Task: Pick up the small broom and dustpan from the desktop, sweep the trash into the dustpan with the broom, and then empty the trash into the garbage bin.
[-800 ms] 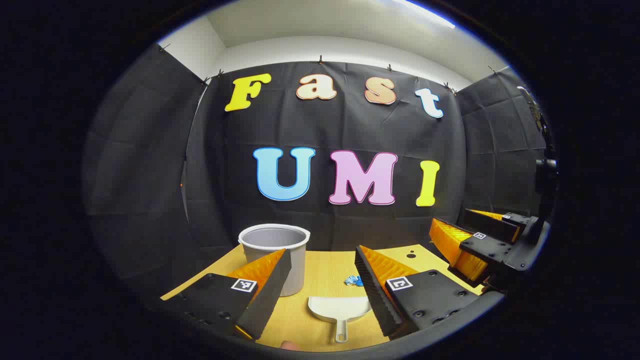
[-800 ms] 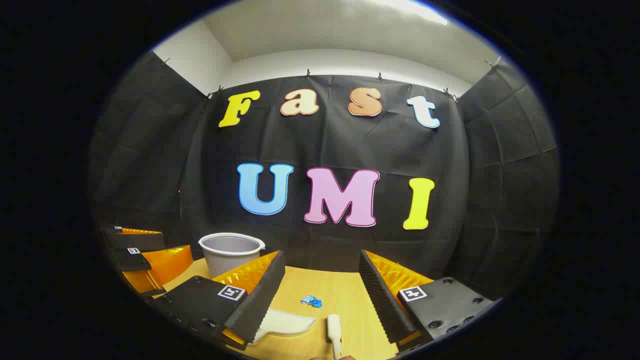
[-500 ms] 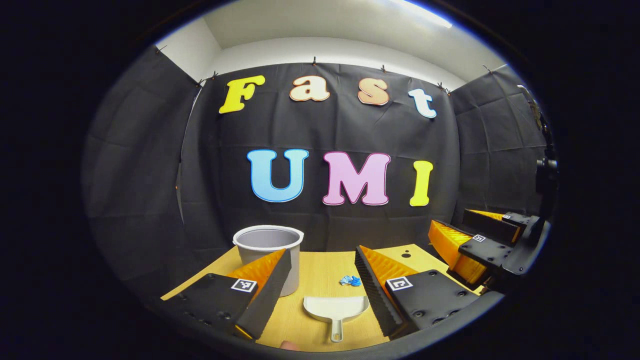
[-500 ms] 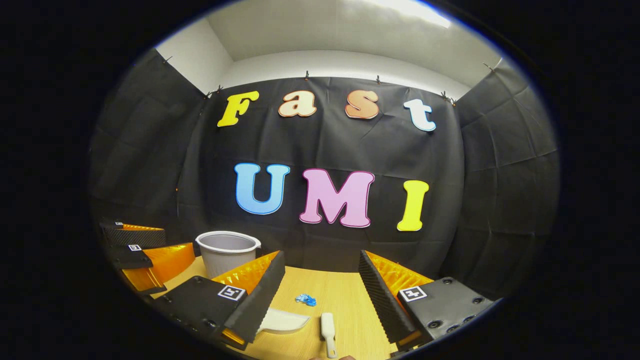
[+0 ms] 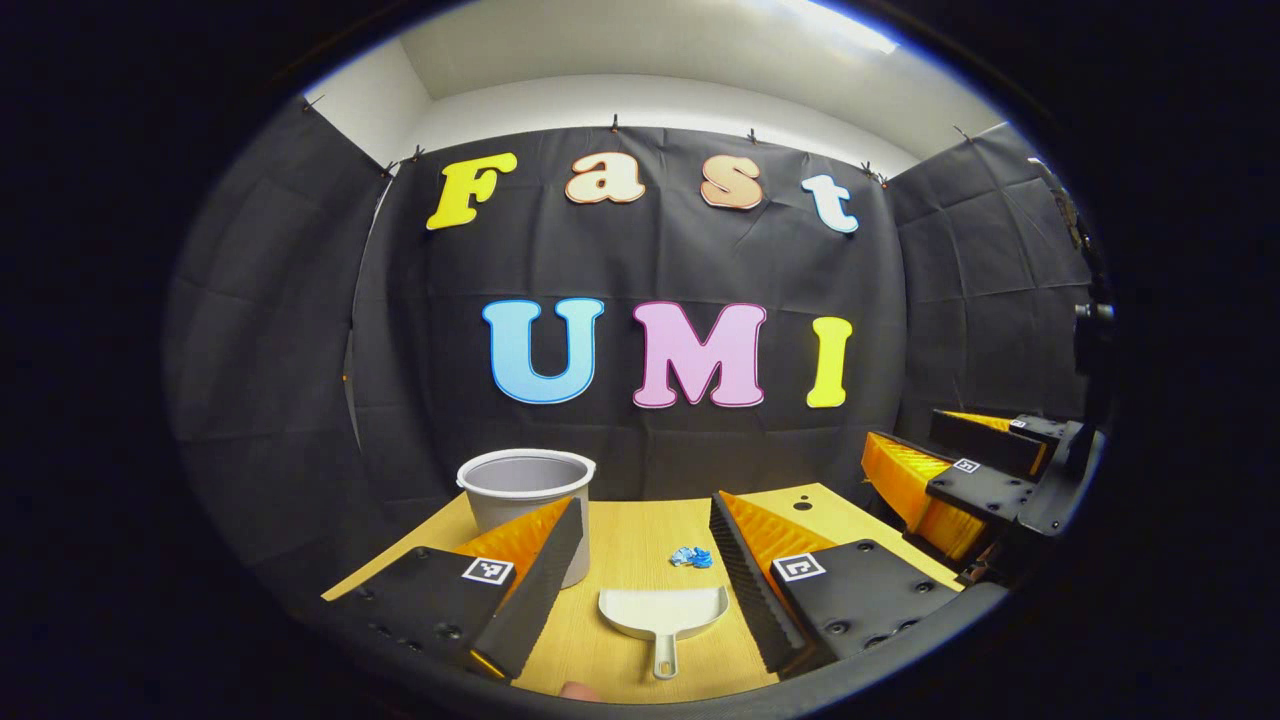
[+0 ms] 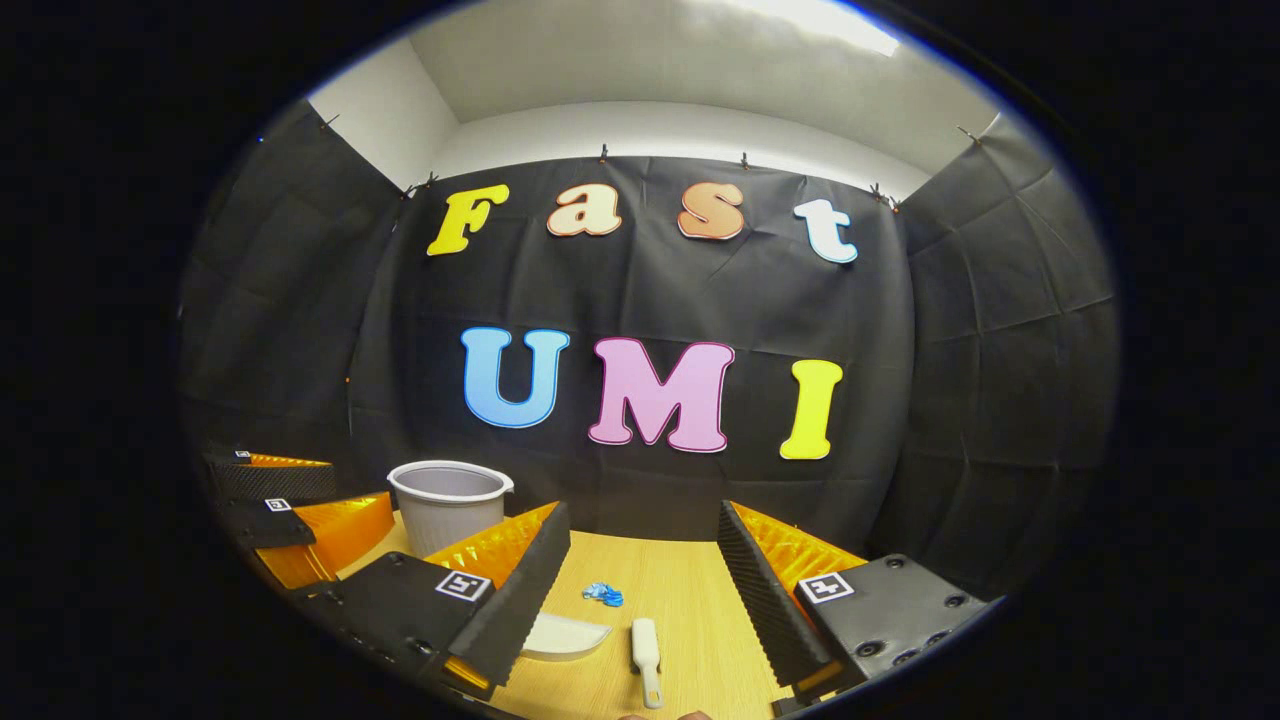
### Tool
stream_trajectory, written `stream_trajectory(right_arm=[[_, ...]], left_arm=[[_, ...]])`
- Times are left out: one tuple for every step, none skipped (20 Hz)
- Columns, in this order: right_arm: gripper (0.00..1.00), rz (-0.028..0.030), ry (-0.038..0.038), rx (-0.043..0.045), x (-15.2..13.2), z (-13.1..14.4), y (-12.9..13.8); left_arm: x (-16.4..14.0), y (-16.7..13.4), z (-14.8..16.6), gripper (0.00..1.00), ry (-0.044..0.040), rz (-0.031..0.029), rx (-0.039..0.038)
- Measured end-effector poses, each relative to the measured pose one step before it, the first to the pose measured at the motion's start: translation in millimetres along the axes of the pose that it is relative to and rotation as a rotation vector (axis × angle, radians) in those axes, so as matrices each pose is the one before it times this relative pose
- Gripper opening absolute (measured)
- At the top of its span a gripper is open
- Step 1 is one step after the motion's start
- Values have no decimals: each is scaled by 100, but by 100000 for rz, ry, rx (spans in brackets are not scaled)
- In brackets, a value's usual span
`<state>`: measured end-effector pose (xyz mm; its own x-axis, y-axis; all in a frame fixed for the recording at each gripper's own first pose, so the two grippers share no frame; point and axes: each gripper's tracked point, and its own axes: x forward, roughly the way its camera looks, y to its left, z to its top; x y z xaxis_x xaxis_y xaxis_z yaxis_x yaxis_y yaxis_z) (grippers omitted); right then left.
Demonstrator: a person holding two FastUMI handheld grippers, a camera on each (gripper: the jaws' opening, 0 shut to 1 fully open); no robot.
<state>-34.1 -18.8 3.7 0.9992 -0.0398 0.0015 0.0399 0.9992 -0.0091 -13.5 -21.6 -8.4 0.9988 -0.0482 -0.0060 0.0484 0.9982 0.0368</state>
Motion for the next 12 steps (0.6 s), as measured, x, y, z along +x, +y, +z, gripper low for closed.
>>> stream_trajectory(right_arm=[[95, 6, 190, -9, -196, -81, 53], [95, -255, 35, -263, -186, -26, -46], [95, -313, 298, -223, -110, -89, -110], [95, -144, 63, -159, -89, -65, -21], [95, -175, -183, -479, -63, 54, 26], [95, -369, -160, -772, -81, -98, -99], [95, -307, 35, -683, -65, -129, -141], [95, -47, 385, -208, -20, -159, -113], [95, -29, 467, 175, -109, -160, 22], [95, -112, 288, 147, -32, -44, -101], [95, -187, 200, -29, 70, -138, -154], [95, -33, 322, 49, 152, -57, -72]], left_arm=[[-115, 66, -35, 76, 288, 240, 147], [-113, -49, -156, 77, 188, -130, -90], [-80, -58, -30, 77, 11, -572, -207], [-53, 20, -166, 76, 224, -399, -164], [-18, 55, -239, 76, 481, -134, -241], [282, 20, -602, 76, 1355, -313, -370], [115, 4, -655, 77, 1805, 361, -173], [109, 173, -586, 77, 1709, 698, -122], [123, 38, -306, 77, 1365, 228, -192], [4, -106, -204, 76, 536, -92, -187], [-22, -162, 34, 77, -142, -352, -36], [158, -198, -62, 76, -76, -787, 31]])
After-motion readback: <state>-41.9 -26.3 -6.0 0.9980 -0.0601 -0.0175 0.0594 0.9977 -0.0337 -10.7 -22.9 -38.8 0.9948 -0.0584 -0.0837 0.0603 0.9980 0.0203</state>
